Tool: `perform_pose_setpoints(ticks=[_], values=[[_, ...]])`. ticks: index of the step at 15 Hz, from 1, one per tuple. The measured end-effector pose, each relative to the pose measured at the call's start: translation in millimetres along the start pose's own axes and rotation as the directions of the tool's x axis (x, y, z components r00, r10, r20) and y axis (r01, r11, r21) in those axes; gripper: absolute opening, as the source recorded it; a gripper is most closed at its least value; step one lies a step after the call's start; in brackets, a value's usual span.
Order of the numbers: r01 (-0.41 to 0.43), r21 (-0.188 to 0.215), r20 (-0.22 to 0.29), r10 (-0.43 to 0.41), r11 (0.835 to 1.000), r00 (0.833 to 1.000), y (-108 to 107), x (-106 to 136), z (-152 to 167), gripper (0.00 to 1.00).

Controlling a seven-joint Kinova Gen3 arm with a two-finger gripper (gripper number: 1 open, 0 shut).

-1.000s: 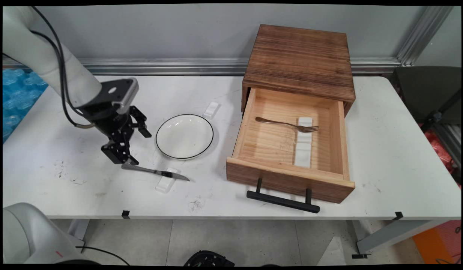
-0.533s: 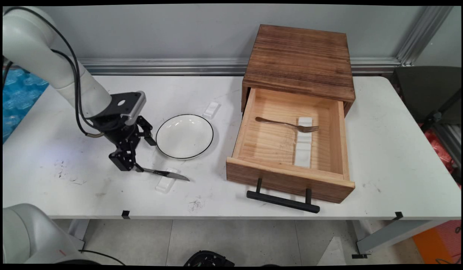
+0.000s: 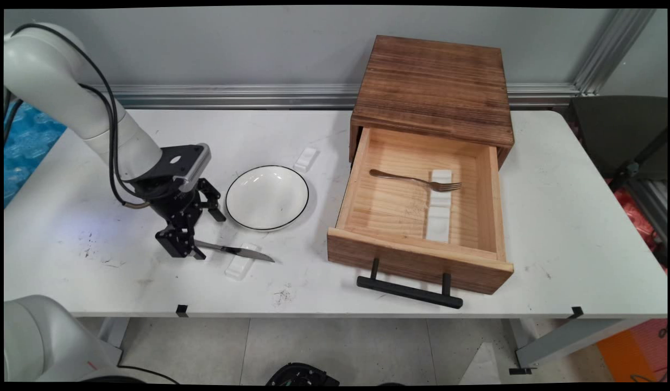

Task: Pick up the knife from the right of the white plate

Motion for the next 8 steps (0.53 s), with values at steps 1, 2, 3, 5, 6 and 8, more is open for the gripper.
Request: perform_pose_setpoints(ticks=[1, 2, 3, 5, 6, 8], values=[[-0.001, -0.004, 0.000, 0.001, 1.000, 1.000, 0.7, -0.7, 1.2, 1.00], [-0.003, -0.006, 0.000, 0.003, 1.000, 1.000, 1.3, -1.1, 2.4, 1.00], [-0.006, -0.008, 0.000, 0.006, 1.000, 1.000, 1.9, -1.5, 3.9, 1.00], [-0.012, -0.013, 0.001, 0.012, 1.000, 1.000, 3.1, -1.6, 7.3, 1.00], [-0.014, -0.015, 0.000, 0.014, 1.000, 1.000, 3.5, -1.4, 9.1, 1.00], [-0.018, -0.017, -0.001, 0.018, 1.000, 1.000, 3.6, -0.6, 12.5, 1.00]])
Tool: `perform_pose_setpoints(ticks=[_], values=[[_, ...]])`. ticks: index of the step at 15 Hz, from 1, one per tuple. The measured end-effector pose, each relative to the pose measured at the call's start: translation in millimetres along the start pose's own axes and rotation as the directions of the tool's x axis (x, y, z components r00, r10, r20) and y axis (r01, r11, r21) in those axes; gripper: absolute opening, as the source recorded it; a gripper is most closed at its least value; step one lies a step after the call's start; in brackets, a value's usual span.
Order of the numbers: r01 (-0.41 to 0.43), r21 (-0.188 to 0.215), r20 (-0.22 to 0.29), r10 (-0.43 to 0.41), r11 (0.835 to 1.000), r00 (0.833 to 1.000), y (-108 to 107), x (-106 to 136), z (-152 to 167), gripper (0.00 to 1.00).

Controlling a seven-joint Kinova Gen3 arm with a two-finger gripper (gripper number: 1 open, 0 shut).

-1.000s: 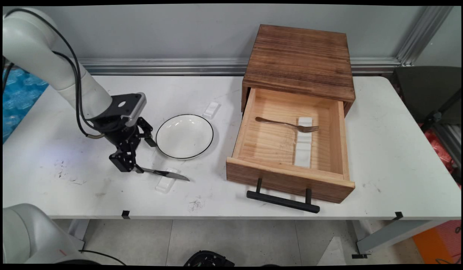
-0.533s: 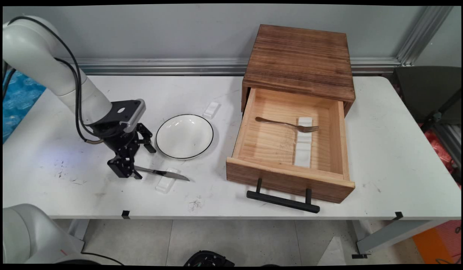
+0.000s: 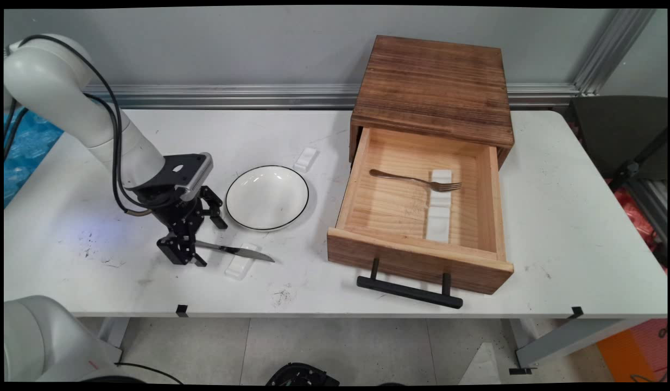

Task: Pick up the knife from the right of the white plate, then place the picked object into the drawer

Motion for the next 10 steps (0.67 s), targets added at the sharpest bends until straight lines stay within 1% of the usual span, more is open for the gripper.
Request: perform_pose_setpoints(ticks=[1, 2, 10], values=[[-0.001, -0.001, -0.001, 0.001, 1.000, 1.000, -0.1, 0.3, 1.3, 1.00], [-0.002, -0.004, -0.002, 0.002, 1.000, 1.000, 0.0, 0.5, 2.8, 0.00], [-0.004, -0.040, -0.013, 0.004, 0.999, 1.000, 5.2, 1.8, 9.2, 0.00]])
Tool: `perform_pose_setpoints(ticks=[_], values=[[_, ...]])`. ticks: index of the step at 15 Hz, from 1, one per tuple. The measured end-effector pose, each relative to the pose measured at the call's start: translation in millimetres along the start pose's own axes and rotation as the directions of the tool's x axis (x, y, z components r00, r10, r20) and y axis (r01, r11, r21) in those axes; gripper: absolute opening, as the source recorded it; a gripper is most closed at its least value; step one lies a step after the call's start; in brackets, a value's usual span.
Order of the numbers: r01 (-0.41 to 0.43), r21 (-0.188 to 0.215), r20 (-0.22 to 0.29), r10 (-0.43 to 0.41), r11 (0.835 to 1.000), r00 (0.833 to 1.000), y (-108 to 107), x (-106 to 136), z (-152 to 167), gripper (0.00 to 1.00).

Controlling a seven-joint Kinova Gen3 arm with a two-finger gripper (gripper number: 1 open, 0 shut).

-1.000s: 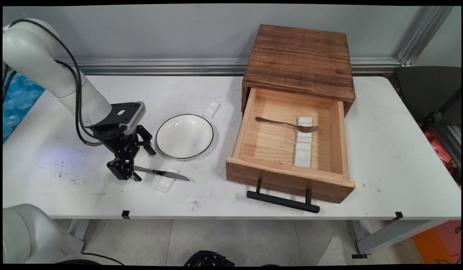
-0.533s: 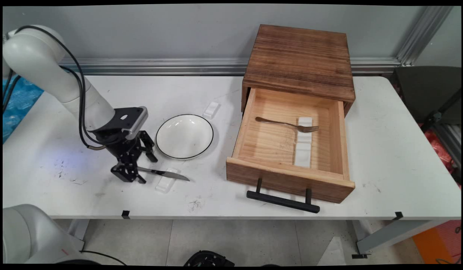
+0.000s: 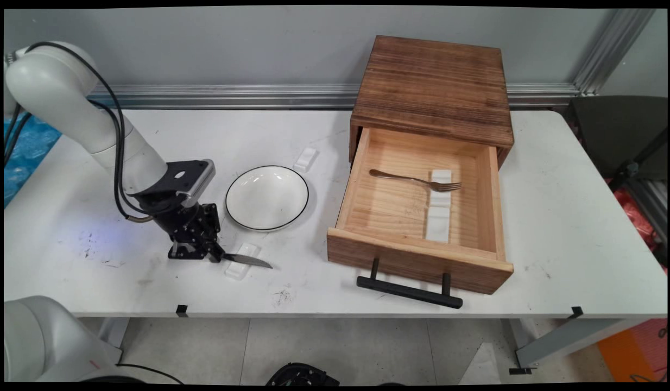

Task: Place the picked object into the drawer

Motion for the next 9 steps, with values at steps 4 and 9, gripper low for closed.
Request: perform_pose_setpoints(ticks=[4, 9], values=[[-0.001, -0.008, -0.001, 0.001, 1.000, 1.000, 0.1, 0.3, -0.7, 0.00], [0.011, -0.004, 0.014, -0.011, 1.000, 1.000, 0.3, 1.0, -13.2, 0.00]])
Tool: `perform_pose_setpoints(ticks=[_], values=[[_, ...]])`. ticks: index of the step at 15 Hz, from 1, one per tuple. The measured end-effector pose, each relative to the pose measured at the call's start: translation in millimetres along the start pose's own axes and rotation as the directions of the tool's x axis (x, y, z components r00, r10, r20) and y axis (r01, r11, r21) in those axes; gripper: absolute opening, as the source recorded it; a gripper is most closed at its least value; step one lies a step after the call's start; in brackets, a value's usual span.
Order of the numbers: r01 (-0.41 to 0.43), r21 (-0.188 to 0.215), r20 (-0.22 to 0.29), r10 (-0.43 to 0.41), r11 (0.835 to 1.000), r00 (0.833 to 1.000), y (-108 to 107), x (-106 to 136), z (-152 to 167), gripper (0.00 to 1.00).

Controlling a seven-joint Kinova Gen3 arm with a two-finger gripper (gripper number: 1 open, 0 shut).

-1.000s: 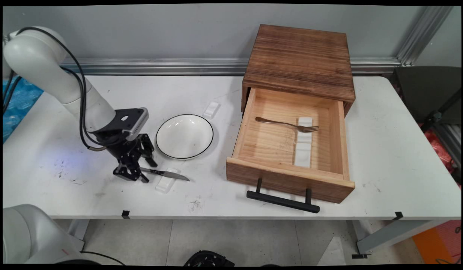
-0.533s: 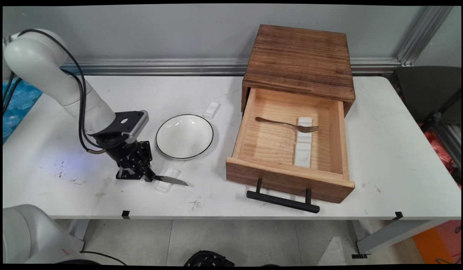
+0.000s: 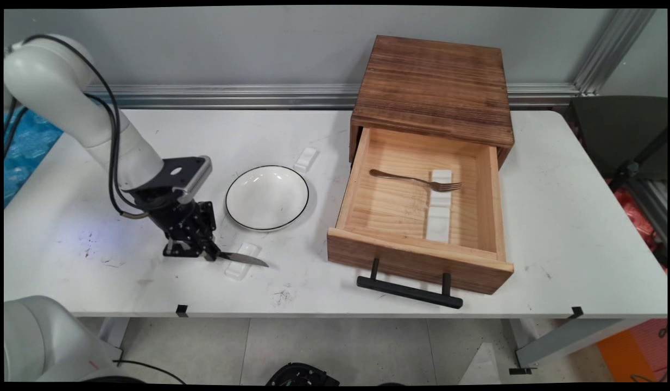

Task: Place the picked object into the drawer

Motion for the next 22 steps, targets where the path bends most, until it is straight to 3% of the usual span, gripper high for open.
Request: perform_pose_setpoints(ticks=[6, 10, 16, 22], values=[[0.057, 0.040, 0.032, -0.059, 0.998, 0.998, 8.1, 2.9, -49.9, 0.00], [0.115, 0.075, 0.026, -0.117, 0.991, 0.993, 12.9, 16.7, -92.6, 0.00], [0.195, 0.124, -0.046, -0.191, 0.973, 0.981, 3.1, 69.9, -149.8, 0.00], [0.178, 0.144, -0.142, -0.158, 0.973, 0.977, -22.8, 144.2, -174.7, 0.00]])
